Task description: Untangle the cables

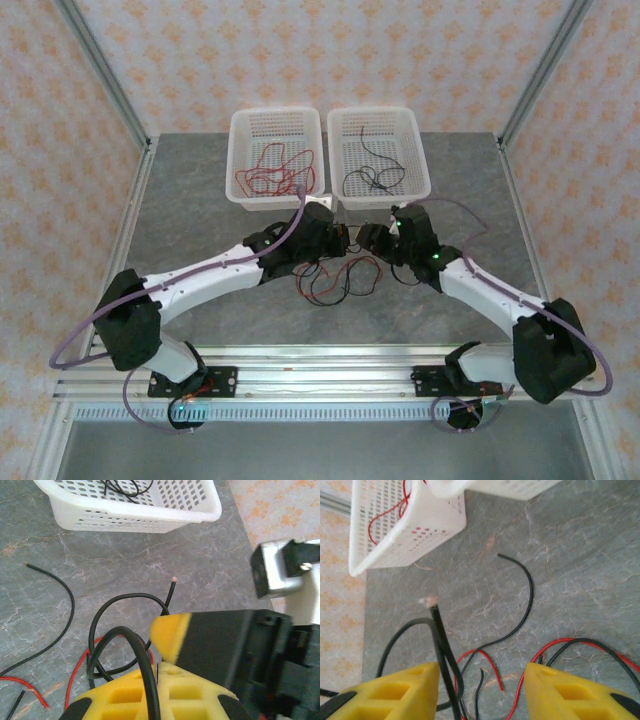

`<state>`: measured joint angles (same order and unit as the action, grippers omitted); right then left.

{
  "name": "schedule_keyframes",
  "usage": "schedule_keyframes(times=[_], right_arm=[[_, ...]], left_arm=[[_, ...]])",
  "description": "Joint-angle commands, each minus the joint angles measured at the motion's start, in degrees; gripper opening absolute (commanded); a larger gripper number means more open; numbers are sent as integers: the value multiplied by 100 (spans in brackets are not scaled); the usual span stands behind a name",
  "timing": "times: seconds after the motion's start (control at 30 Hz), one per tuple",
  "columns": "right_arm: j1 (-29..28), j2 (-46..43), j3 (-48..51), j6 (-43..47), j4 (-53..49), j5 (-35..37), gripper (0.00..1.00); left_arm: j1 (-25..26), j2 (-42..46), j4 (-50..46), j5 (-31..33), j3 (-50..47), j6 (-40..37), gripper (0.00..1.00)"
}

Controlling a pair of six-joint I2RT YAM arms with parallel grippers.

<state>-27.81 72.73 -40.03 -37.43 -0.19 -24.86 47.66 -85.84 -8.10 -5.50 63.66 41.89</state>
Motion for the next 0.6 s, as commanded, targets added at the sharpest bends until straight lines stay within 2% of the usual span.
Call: schedule_keyframes(times=[0.0, 0.17, 0.33, 0.57], right_arm=[[-153, 195, -109, -36, 273, -8, 45], [-295, 376, -172, 57, 66, 352, 35], [-265, 403, -114, 387, -537, 1294, 34], [-32, 410, 300, 395, -409, 1338, 26]], left_arm=[[33, 164, 140, 57, -51, -120, 0], [33, 273, 82, 143, -73, -128, 0], [38, 619, -142, 427, -63, -219, 0], [33, 1114, -372, 713, -70, -295, 0]])
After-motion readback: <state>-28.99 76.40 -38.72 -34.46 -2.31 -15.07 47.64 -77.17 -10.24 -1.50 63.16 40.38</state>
